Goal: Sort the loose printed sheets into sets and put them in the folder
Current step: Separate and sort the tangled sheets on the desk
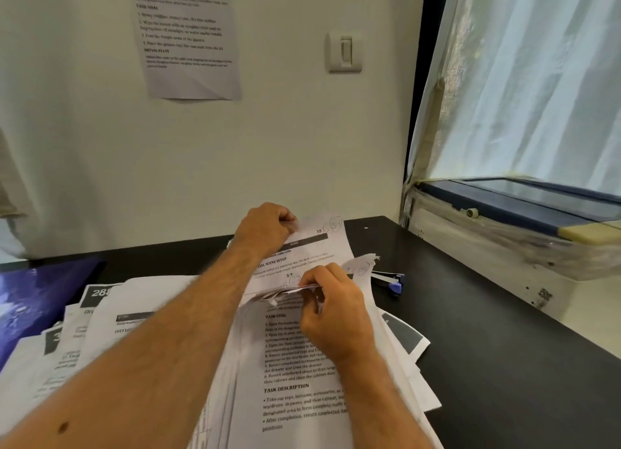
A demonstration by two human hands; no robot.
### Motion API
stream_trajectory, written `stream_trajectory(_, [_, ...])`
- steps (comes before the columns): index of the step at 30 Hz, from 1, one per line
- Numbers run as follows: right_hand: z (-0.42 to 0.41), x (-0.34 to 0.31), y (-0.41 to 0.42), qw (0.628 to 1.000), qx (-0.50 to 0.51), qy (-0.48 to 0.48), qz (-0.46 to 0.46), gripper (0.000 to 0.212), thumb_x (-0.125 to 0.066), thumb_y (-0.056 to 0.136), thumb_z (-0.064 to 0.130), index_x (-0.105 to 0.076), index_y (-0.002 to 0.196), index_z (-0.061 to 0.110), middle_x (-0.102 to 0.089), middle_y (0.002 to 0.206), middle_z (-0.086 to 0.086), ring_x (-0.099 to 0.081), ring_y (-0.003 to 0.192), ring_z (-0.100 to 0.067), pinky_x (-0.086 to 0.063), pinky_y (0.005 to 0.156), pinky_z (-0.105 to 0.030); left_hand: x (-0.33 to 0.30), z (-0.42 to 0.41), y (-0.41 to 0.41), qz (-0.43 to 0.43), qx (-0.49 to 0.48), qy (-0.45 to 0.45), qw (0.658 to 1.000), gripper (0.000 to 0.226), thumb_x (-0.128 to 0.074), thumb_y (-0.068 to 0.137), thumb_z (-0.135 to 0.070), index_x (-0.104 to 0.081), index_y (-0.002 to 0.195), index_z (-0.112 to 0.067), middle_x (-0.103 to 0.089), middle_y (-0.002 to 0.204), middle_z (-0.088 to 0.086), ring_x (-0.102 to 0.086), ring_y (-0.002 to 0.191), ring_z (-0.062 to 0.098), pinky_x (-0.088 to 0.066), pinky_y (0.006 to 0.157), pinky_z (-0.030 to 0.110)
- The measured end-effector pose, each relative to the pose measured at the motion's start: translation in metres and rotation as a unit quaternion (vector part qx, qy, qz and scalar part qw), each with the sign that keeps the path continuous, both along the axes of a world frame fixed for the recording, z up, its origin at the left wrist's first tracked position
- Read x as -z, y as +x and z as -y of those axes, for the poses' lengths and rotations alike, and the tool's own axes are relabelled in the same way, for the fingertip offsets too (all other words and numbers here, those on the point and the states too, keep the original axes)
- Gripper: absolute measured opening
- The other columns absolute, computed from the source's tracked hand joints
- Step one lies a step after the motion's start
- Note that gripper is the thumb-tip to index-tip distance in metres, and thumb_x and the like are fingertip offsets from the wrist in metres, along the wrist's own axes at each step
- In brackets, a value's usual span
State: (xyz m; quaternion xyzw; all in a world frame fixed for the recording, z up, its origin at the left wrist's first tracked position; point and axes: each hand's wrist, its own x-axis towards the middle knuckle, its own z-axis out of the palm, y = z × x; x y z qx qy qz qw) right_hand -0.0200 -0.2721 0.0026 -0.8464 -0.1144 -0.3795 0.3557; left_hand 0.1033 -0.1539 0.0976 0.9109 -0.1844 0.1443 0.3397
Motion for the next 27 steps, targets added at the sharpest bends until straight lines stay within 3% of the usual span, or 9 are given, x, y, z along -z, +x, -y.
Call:
stream_trajectory(2, [-0.003,-0.001,-0.001,1.0,0.013,0.0,-0.006,0.011,-0.065,0.089,0.013,-0.063,0.098,0.02,-0.058,0.098,0.01,-0.059,0.088,-0.01,-0.058,0.075,-0.026,-0.01,-0.008,-0.003,0.016,0.003,-0.002,1.0,0.025,-0.059,0.097,-0.009,-0.071,0.116,-0.017,-0.07,0.119,-0.002,-0.063,0.1,0.011,-0.043,0.086,0.02])
stream_trajectory(6, [-0.007,-0.017,0.003,0.999,0.04,-0.022,0.03,0.012,-0.061,0.095,0.02,-0.06,0.107,0.021,-0.062,0.104,0.006,-0.063,0.091,-0.01,-0.06,0.078,-0.03,-0.033,-0.024,-0.015,0.072,0.013,-0.042,0.996,0.019,-0.064,0.095,-0.013,-0.074,0.109,-0.022,-0.071,0.107,-0.004,-0.065,0.085,0.005,-0.047,0.07,0.011])
stream_trajectory(9, [-0.01,-0.051,0.007,0.995,0.066,-0.042,0.065,0.027,-0.059,0.095,0.019,-0.054,0.121,0.022,-0.065,0.112,0.001,-0.065,0.096,-0.014,-0.061,0.081,-0.036,-0.055,-0.035,-0.029,0.112,0.046,-0.063,0.991,0.014,-0.071,0.091,-0.015,-0.074,0.099,-0.026,-0.069,0.093,-0.014,-0.065,0.084,-0.001,-0.053,0.079,0.016])
stream_trajectory(14, [-0.01,-0.127,0.011,0.988,0.08,-0.072,0.115,0.053,-0.059,0.093,0.013,-0.039,0.141,0.025,-0.066,0.104,-0.005,-0.064,0.082,-0.018,-0.059,0.073,-0.032,-0.088,-0.051,-0.054,0.191,0.093,-0.051,0.976,0.013,-0.067,0.093,-0.018,-0.074,0.093,-0.028,-0.064,0.081,-0.027,-0.06,0.075,-0.018,-0.044,0.073,-0.001])
stream_trajectory(17, [-0.013,-0.164,0.011,0.978,0.117,-0.118,0.129,0.03,-0.055,0.094,0.014,-0.056,0.123,0.016,-0.065,0.1,-0.006,-0.061,0.081,-0.019,-0.058,0.077,-0.035,-0.106,-0.059,-0.069,0.28,0.096,-0.033,0.955,0.015,-0.063,0.096,-0.018,-0.078,0.099,-0.021,-0.071,0.086,-0.014,-0.062,0.074,-0.009,-0.048,0.075,0.006])
stream_trajectory(20, [-0.017,-0.193,0.009,0.965,0.14,-0.143,0.172,0.013,-0.054,0.094,0.015,-0.062,0.102,0.01,-0.061,0.088,-0.004,-0.053,0.069,-0.016,-0.055,0.067,-0.032,-0.12,-0.069,-0.08,0.37,0.087,-0.037,0.924,0.017,-0.065,0.095,-0.023,-0.076,0.105,-0.018,-0.074,0.094,-0.007,-0.065,0.079,0.004,-0.058,0.08,0.026])
stream_trajectory(24, [-0.023,-0.225,0.002,0.957,0.135,-0.111,0.23,0.013,-0.056,0.093,0.015,-0.065,0.1,0.007,-0.064,0.091,-0.006,-0.051,0.07,-0.014,-0.046,0.067,-0.023,-0.116,-0.086,-0.087,0.39,0.002,-0.199,0.899,0.063,-0.066,0.086,-0.059,-0.051,0.132,-0.018,-0.062,0.122,0.0,-0.062,0.104,0.012,-0.058,0.085,0.03])
stream_trajectory(27, [-0.034,-0.239,-0.002,0.955,0.13,-0.089,0.251,0.011,-0.058,0.092,0.015,-0.065,0.097,0.008,-0.059,0.089,0.0,-0.05,0.072,-0.011,-0.037,0.066,-0.011,-0.099,-0.095,-0.099,0.312,0.065,-0.307,0.897,0.088,-0.068,0.082,-0.062,-0.027,0.144,-0.014,-0.046,0.143,0.01,-0.058,0.123,0.022,-0.058,0.093,0.039])
